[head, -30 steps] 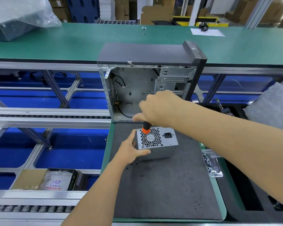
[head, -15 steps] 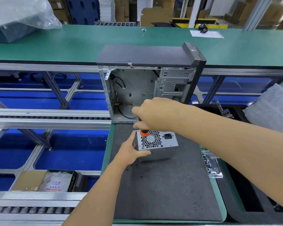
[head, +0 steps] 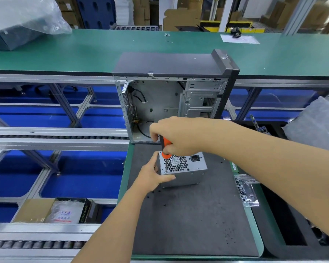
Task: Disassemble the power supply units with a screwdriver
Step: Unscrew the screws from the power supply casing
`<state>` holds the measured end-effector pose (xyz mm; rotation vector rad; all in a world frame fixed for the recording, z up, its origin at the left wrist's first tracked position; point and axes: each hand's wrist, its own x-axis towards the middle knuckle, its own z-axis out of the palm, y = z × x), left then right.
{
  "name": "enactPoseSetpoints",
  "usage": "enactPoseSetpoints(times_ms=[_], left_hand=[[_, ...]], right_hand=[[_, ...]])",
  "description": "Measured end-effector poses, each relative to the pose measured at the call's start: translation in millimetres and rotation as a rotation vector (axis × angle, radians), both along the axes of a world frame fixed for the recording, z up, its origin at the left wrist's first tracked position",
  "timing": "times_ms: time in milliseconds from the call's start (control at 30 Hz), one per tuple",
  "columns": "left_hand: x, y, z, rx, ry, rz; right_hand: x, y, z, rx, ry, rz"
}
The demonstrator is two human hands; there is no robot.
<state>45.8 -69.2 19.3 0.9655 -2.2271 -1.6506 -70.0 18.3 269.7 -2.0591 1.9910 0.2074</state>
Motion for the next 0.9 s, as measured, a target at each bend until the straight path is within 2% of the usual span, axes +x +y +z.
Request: enactPoseSetpoints(times_ms=[33,100,167,233,333,367,433,500,567,667,733,767,900], left_hand=[[0,0,1,-0.008,-0.004,0.0],[-2,0,0,0.012,-0.001,-0.007],[-2,0,-2,0.024,0.0,-0.018],[-2,1,-1,0.017,0.008,-0.013],[-2,1,-1,0.006,-0.001,0.007],[-2,1,0,0.014,0.0,0.01],[-2,1,1,0.023,0.001,0.002],[-2,1,0,0.04,0.008,-0.005],[-2,1,-1,0.052,0.006,-0.003],[-2,1,-1,0.02,0.007,-0.009],[-1,1,2,0.005,0.012,-0.01],[-2,1,2,0.021,0.017,-0.008],[-2,1,1,0.026,0.013,-0.017]], right_hand=[[3,0,-1,-0.012,0.041,-0.044],[8,-1,-2,-0.044,0.255,-0.1],[9,-3,-3,-0.083,0.399,-0.056],[4,-3,-4,-0.11,0.302,-0.004],[-3,-2,-4,-0.05,-0.019,0.008],[-4,-2,-4,-0.036,-0.067,-0.02],[-3,-1,-6,-0.049,0.01,-0.105],[0,-2,-5,-0.103,0.26,-0.157],[1,-2,-4,-0.164,0.423,-0.07],[-3,-1,-6,-0.118,0.187,0.068],[0,2,-8,-0.084,0.026,0.038],[2,2,-9,-0.102,0.01,-0.002],[7,-2,-8,-0.24,0.357,0.011]])
